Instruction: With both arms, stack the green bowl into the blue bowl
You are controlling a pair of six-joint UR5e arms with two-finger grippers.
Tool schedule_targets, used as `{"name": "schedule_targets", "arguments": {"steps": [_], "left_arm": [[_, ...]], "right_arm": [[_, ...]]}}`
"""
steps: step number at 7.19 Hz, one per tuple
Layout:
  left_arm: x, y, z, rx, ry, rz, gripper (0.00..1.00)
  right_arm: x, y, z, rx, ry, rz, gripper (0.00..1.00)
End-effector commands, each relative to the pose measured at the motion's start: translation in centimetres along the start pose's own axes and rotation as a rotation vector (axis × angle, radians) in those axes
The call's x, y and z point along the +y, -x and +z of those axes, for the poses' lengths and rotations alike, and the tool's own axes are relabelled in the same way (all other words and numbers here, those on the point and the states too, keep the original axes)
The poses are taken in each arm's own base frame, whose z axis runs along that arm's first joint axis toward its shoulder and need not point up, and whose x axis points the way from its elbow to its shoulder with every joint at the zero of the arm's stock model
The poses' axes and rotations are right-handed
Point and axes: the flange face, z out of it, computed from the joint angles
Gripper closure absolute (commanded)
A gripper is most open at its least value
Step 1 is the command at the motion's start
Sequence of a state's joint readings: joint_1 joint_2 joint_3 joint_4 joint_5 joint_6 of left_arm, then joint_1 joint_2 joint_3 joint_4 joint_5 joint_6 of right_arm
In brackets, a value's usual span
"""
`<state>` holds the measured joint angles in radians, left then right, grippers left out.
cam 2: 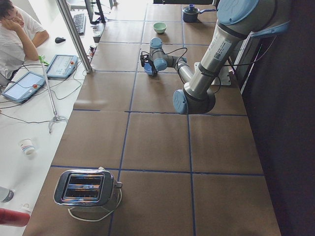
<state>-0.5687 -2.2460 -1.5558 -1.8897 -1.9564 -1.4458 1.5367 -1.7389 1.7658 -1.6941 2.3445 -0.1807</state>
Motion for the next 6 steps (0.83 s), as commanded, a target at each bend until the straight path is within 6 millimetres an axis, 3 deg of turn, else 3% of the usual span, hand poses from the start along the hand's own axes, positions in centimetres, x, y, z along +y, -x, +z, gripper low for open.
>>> {"name": "schedule_targets", "arguments": {"steps": [1, 2, 3, 5, 6], "left_arm": [[-3.4, 6.5, -7.1, -0.063, 0.071, 0.072, 0.0], [-5.0, 11.9, -9.7, -0.113, 0.092, 0.219, 0.0], [-7.4, 18.6, -12.0, -0.187, 0.109, 0.336, 0.0], [-14.2, 35.2, -19.0, -0.255, 0.108, 0.476, 0.0], [-17.0, 45.3, -23.3, -0.264, 0.11, 0.516, 0.0]], "right_arm": [[-1.1, 0.9, -0.6, -0.031, -0.019, -0.009, 0.0], [-1.7, 1.4, -1.2, -0.045, -0.033, -0.017, 0.0], [-2.6, 2.1, -2.0, -0.044, -0.049, -0.03, 0.0], [-3.9, 3.2, -2.7, -0.04, -0.061, -0.023, 0.0], [-4.3, 3.7, -3.1, -0.04, -0.07, -0.004, 0.0]]}}
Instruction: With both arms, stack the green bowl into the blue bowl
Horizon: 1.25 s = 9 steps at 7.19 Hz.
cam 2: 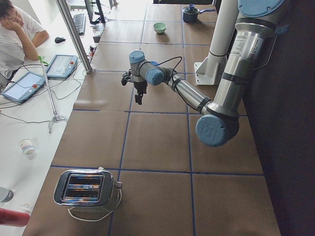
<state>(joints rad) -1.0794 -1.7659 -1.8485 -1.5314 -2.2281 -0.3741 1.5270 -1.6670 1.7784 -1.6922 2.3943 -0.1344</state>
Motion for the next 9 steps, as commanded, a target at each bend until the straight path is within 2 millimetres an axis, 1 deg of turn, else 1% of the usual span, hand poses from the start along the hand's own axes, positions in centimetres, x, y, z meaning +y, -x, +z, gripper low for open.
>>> {"name": "schedule_targets", "arguments": {"steps": [1, 2, 3, 4, 5, 6, 7, 8, 9], "left_arm": [[7.2, 22.1, -2.0, 0.002, 0.021, 0.057, 0.0], [10.6, 29.7, -2.3, -0.002, 0.016, 0.024, 0.0], [13.4, 34.9, -3.2, -0.005, 0.005, -0.053, 0.0], [15.2, 35.5, -3.4, 0.006, 0.007, -0.097, 0.0], [15.3, 35.2, -3.3, 0.03, 0.007, -0.103, 0.0], [15.2, 35.0, -3.4, 0.036, 0.001, -0.099, 0.0], [15.1, 35.0, -3.5, 0.037, -0.005, -0.093, 0.0], [15.1, 34.8, -3.7, 0.036, -0.009, -0.09, 0.0], [15.0, 34.8, -3.7, 0.036, -0.01, -0.089, 0.0]], "right_arm": [[-1.1, 1.5, -0.2, 0.0, -0.004, 0.038, 0.0], [-1.8, 2.2, -0.3, -0.001, -0.025, 0.039, 0.0], [-2.3, 4.0, 0.9, -0.005, -0.052, 0.098, 0.0], [-1.6, 5.4, 3.1, -0.017, -0.079, 0.131, 0.0], [-0.8, 6.9, 5.5, -0.03, -0.11, 0.162, 0.0], [-0.5, 7.3, 7.8, -0.056, -0.146, 0.19, 0.0], [-0.2, 7.3, 11.3, -0.066, -0.172, 0.199, 0.0], [0.1, 8.9, 14.2, -0.082, -0.206, 0.223, 0.01], [0.5, 10.4, 15.9, -0.094, -0.204, 0.217, 0.01]]}}
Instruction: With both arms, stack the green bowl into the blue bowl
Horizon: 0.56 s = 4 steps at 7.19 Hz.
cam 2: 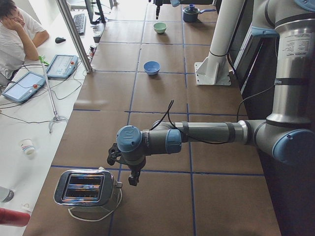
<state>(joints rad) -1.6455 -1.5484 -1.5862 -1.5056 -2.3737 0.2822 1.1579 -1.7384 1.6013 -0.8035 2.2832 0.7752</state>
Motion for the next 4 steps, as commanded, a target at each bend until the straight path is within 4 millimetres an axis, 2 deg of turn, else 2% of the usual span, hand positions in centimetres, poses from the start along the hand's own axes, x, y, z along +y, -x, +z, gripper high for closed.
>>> {"name": "schedule_targets", "arguments": {"steps": [1, 2, 3, 4], "left_arm": [[-0.1, -0.2, -0.1, 0.015, -0.006, -0.001, 0.0], [-0.1, -0.2, -0.1, 0.023, -0.008, -0.001, 0.0], [-0.1, -0.3, -0.1, 0.024, -0.009, 0.001, 0.0], [-0.1, -0.3, -0.1, 0.024, -0.009, 0.001, 0.0]], "right_arm": [[3.1, 0.5, 3.3, -0.01, 0.023, 0.007, 0.05], [3.7, 0.0, 3.8, -0.001, 0.04, 0.01, 0.23], [3.9, -0.6, 4.3, 0.007, 0.048, 0.014, 0.62], [3.9, -0.8, 4.3, 0.003, 0.046, 0.011, 0.93]]}}
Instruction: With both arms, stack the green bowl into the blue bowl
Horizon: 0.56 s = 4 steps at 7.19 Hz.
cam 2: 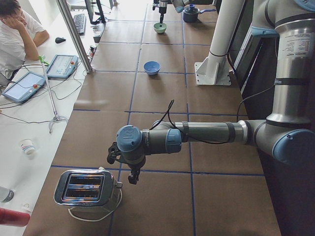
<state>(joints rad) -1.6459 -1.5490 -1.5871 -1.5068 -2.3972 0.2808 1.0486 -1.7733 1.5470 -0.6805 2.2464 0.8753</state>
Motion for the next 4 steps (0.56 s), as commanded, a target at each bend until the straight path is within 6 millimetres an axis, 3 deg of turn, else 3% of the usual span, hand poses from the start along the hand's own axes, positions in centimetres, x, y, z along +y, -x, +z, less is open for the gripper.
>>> {"name": "schedule_targets", "arguments": {"steps": [1, 2, 4], "left_arm": [[0.0, 0.0, 0.0, 0.002, -0.001, 0.002, 0.0], [0.0, 0.0, 0.0, 0.002, -0.001, 0.002, 0.0], [0.3, 0.0, 0.0, 0.001, -0.003, 0.002, 0.0]], "right_arm": [[0.2, -0.1, 0.1, -0.008, 0.0, 0.001, 1.0], [0.1, 0.3, -0.2, -0.017, 0.0, -0.002, 1.0], [-0.6, 4.2, -2.2, -0.077, -0.011, 0.03, 1.0]]}}
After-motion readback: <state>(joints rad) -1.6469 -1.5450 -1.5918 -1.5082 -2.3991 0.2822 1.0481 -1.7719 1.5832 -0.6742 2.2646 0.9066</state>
